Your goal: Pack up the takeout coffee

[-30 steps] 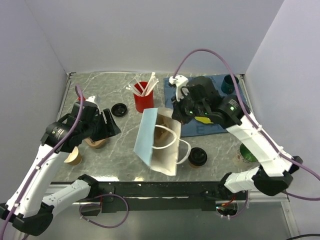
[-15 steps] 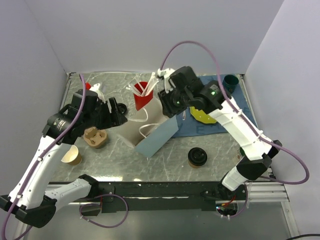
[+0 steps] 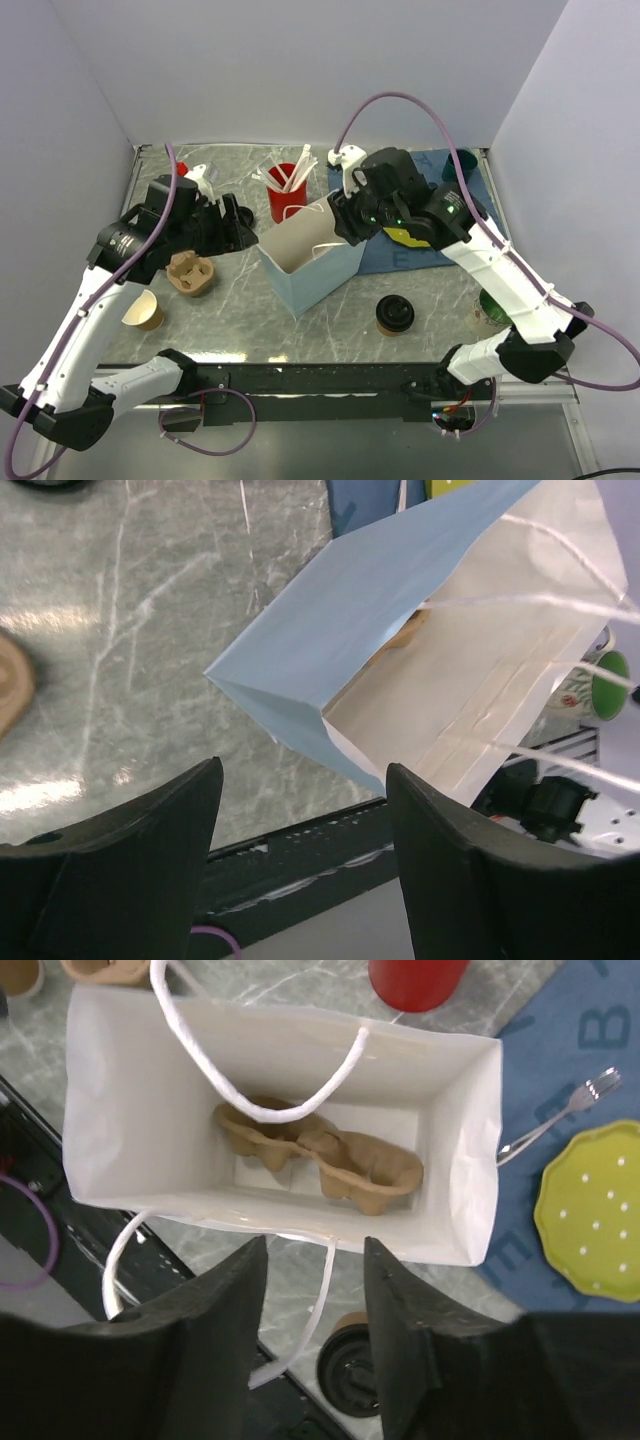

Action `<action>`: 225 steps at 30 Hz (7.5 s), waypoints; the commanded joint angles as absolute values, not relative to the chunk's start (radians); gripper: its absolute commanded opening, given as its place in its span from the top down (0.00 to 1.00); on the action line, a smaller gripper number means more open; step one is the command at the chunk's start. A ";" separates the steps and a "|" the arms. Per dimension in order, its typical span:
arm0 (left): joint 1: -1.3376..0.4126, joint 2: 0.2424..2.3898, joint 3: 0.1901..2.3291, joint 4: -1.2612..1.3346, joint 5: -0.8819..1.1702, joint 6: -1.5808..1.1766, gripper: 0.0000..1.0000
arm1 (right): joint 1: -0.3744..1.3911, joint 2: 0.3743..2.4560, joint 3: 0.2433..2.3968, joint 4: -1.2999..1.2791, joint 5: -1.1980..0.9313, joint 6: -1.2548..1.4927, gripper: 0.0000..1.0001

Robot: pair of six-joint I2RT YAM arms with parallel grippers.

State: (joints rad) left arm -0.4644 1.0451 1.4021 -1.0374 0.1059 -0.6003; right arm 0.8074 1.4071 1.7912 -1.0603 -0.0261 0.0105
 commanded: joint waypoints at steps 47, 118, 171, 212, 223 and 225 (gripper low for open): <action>-0.607 1.045 1.364 -0.973 0.139 -0.649 0.99 | 0.996 1.181 1.539 -0.732 -0.238 -0.018 0.59; -0.615 0.661 0.867 -0.528 0.209 -0.400 0.99 | 1.144 1.126 1.204 -0.404 -0.025 -0.348 0.57; -0.615 0.681 0.959 -0.655 0.305 -0.650 0.99 | 1.160 1.485 1.055 -0.192 0.253 -0.515 0.50; -0.615 0.683 0.962 -0.655 0.258 -0.695 0.99 | 1.035 1.528 0.965 -0.153 0.144 -0.511 0.80; -0.615 0.690 0.966 -0.726 0.201 -0.666 0.99 | 1.035 1.387 0.994 -0.166 0.098 -0.522 1.00; -0.615 0.699 0.980 -0.744 0.180 -0.661 0.99 | 1.035 1.339 1.011 -0.189 0.068 -0.508 1.00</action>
